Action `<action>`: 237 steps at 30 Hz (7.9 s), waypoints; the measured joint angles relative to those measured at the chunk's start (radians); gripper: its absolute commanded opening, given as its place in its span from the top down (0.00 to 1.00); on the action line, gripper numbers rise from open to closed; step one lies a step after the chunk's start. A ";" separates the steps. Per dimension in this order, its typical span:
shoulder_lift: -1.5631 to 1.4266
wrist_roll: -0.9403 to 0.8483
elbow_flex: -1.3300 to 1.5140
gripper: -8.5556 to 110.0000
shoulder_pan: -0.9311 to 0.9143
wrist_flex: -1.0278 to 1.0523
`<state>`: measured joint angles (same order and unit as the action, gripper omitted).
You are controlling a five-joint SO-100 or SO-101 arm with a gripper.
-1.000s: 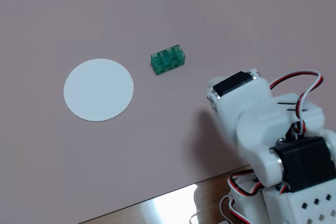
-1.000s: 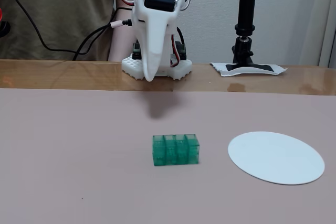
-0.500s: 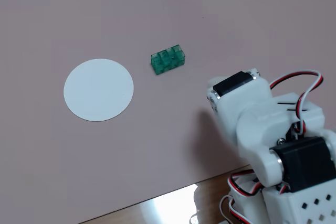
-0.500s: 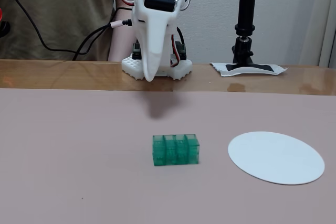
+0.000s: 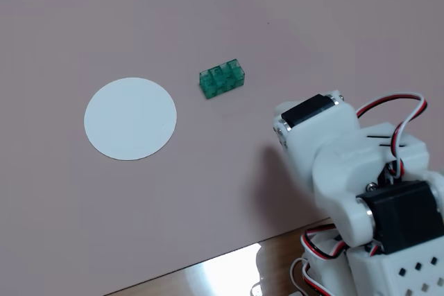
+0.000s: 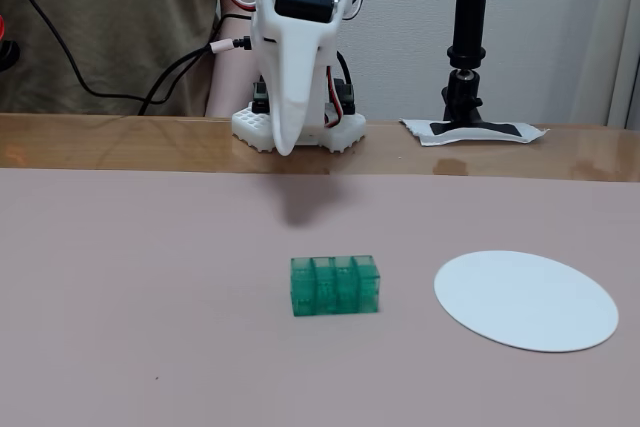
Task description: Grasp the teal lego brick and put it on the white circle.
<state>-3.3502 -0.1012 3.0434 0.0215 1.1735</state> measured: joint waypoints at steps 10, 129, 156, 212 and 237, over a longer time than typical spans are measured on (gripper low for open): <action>0.037 0.005 -0.069 0.93 0.011 0.002; 2.049 0.092 -1.878 0.90 0.497 0.486; 0.480 0.011 -0.792 0.90 0.086 0.137; 0.000 -0.037 0.018 0.93 0.031 -0.011; 0.000 -0.037 0.018 0.93 0.031 -0.011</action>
<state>-3.3502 -0.1381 3.0618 0.0522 1.1628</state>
